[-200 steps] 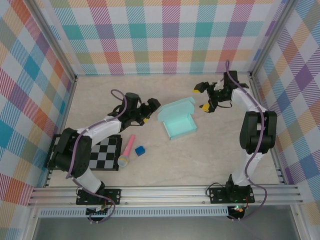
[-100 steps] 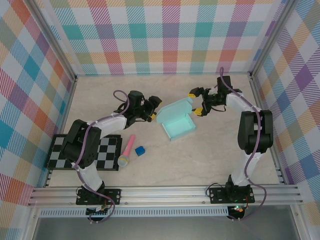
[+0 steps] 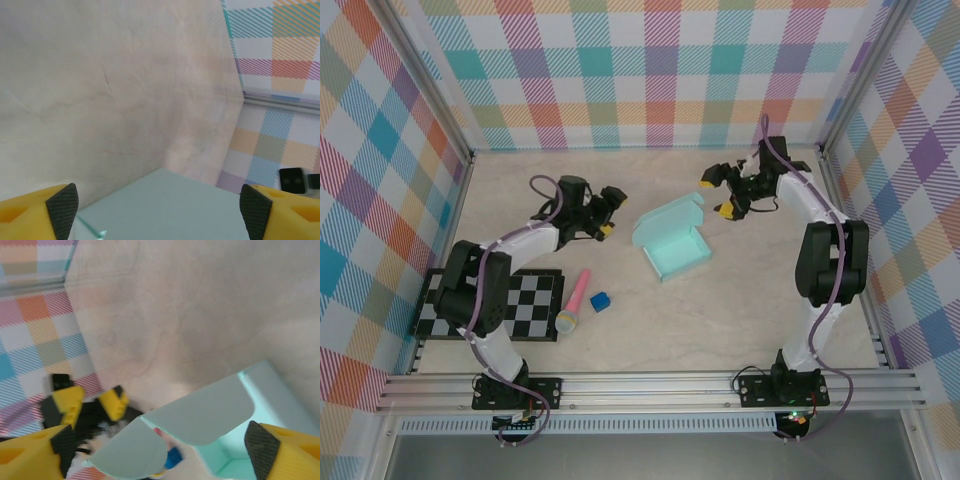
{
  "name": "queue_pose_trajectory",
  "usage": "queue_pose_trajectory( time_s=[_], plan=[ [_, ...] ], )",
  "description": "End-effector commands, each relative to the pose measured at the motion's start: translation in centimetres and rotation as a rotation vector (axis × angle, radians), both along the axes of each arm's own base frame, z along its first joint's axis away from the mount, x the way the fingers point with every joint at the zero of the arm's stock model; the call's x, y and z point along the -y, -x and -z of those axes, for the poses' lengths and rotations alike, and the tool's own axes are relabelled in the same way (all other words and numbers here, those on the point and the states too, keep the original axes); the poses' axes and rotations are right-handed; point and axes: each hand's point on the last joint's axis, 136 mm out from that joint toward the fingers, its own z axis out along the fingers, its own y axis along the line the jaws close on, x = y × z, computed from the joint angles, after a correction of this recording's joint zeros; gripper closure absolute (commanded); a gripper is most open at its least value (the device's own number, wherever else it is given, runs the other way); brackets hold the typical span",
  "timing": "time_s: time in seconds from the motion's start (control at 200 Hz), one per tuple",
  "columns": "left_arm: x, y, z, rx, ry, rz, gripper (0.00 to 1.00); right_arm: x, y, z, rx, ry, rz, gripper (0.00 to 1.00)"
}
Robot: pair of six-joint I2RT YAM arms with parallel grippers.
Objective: Fold the paper box
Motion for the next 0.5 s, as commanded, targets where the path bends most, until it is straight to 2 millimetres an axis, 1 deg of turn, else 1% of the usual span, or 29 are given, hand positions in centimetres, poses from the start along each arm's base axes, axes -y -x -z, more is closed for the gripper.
queue_pose_trajectory(
  time_s=[0.0,0.045,0.11,0.165,0.225,0.295,0.315,0.405,0.445,0.495],
  plan=[
    [-2.2,1.7,-2.7,0.11,-0.152,0.085,0.12,0.4,1.3,-1.7,0.27,0.222,-0.205,0.14],
    [-2.3,2.3,-3.1,0.142,-0.188,0.121,0.11,0.7,1.5,-2.0,0.368,0.277,-0.266,0.15],
    [-1.9,3.4,-3.8,0.223,-0.21,0.196,0.09,0.9,2.0,-2.6,0.527,0.341,-0.37,0.16],
    [-1.8,4.5,-4.1,0.313,-0.242,0.246,0.08,0.9,2.6,-2.9,0.669,0.389,-0.469,0.17],
    [-1.4,5.7,-4.9,0.437,-0.279,0.286,0.08,1.0,2.7,-2.7,0.765,0.431,-0.531,0.2],
    [-0.7,7.3,-5.5,0.549,-0.32,0.338,0.08,0.6,2.8,-2.3,0.818,0.431,-0.584,0.23],
    [-0.3,7.8,-5.3,0.574,-0.337,0.361,0.08,0.4,2.8,-2.1,0.827,0.425,-0.603,0.24],
    [2.2,9.6,-5.2,0.702,-0.411,0.484,0.07,-0.5,2.9,-1.5,0.859,0.365,-0.649,0.29],
    [3.2,10.1,-4.9,0.725,-0.449,0.525,0.07,-0.8,2.6,-1.4,0.867,0.35,-0.645,0.31],
    [4.1,10.2,-4.5,0.727,-0.487,0.549,0.07,-1.1,2.2,-1.1,0.866,0.344,-0.633,0.33]
  ],
)
